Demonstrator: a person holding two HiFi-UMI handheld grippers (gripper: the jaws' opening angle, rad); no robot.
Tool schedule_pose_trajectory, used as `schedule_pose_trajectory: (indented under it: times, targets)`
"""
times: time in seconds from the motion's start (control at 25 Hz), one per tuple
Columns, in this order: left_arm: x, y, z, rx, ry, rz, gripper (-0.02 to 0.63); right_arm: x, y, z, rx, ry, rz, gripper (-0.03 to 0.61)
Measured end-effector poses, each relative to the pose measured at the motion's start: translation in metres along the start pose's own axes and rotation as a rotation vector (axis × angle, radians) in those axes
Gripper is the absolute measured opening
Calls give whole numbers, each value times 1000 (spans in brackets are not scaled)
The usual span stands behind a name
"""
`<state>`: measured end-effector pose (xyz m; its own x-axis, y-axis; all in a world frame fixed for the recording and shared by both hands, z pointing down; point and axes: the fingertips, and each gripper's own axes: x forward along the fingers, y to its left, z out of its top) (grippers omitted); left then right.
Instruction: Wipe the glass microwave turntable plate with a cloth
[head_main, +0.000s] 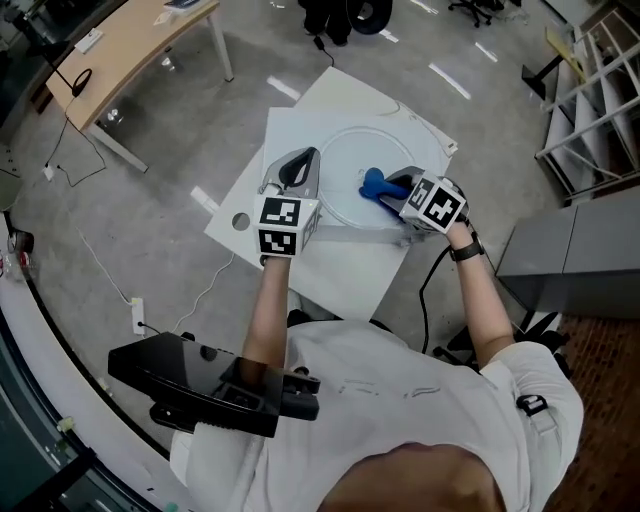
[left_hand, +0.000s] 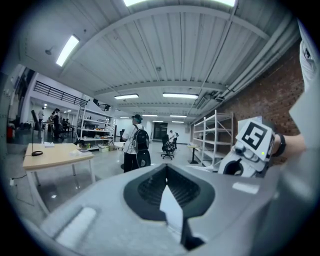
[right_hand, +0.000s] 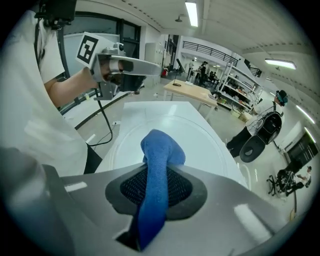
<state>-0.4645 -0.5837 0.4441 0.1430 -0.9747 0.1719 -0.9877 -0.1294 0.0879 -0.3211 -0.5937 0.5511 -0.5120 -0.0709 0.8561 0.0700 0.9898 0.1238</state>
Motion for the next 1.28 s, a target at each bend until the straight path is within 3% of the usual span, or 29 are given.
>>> schedule_pose_trajectory:
  times: [0.12, 0.24, 0.4, 0.56, 0.64, 0.8, 0.92, 1.04, 1.12, 1.28]
  targets:
    - [-6, -1, -2, -17, 22, -22, 2, 12, 23, 22, -19, -21, 47, 74]
    - [-4, -4, -2, -13, 21, -26, 2, 14, 15, 30, -13, -33, 32, 74]
    - [-2, -4, -15, 22, 34, -30, 2, 12, -23, 22, 132, -87, -30, 74]
    - [-9, -3, -25, 25, 43, -42, 2, 9, -41, -7, 232, -74, -115, 72]
    - [-15, 5, -26, 26, 34, -41, 2, 6, -43, 0, 318, -205, -148, 67]
    - [-32, 9, -35, 12, 20, -48, 2, -43, -29, 27, 634, -713, -189, 64]
    - [-48, -6, -38, -27, 15, -78, 2, -87, 2, 24, 712, -952, -320, 65]
    - [-59, -14, -52, -41, 0, -89, 2, -105, 33, 24, 675, -970, -463, 66]
    - [-70, -20, -50, -37, -13, -88, 2, -107, 46, 34, 634, -958, -495, 66]
    - [-104, -43, -12, 22, -82, -69, 2, -119, 57, 53, 566, -984, -537, 64]
